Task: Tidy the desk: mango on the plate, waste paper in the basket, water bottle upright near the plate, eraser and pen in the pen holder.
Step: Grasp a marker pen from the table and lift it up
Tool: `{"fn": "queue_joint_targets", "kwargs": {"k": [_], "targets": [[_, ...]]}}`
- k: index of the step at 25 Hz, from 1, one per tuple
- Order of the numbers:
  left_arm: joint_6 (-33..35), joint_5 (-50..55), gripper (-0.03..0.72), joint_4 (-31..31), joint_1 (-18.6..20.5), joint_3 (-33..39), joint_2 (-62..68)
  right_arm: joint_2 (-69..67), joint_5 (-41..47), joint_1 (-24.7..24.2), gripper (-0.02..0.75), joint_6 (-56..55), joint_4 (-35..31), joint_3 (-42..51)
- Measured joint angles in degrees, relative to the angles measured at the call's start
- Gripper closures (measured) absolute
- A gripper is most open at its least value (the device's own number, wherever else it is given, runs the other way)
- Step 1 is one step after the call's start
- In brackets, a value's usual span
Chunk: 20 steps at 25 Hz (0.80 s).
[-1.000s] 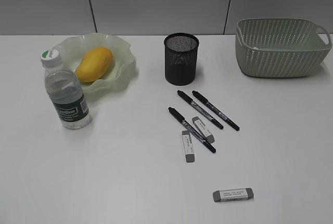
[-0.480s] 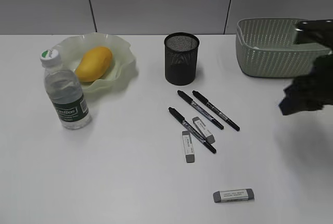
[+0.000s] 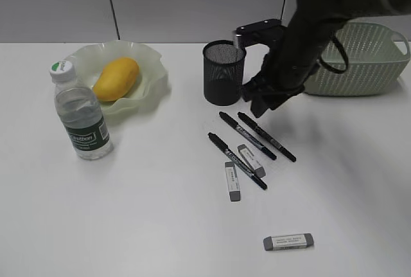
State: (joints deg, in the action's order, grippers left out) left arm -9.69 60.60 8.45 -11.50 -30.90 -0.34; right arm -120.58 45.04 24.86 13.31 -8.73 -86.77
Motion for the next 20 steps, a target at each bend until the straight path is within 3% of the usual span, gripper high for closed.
{"fn": "queue_joint_targets", "kwargs": {"k": [4, 10, 20], "targets": [[0.0, 0.0, 0.253, 0.0, 0.0, 0.0, 0.0, -3.8, 4.4, 4.7, 0.409, -0.6, 0.6, -5.9], [0.0, 0.0, 0.253, 0.0, 0.0, 0.0, 0.0, -5.1, 5.6, 11.2, 0.409, -5.2, 5.8, -6.8], [0.0, 0.0, 0.253, 0.0, 0.0, 0.0, 0.0, -10.1, 5.9, 12.2, 0.409, -9.0, 8.0, -6.8]]}}
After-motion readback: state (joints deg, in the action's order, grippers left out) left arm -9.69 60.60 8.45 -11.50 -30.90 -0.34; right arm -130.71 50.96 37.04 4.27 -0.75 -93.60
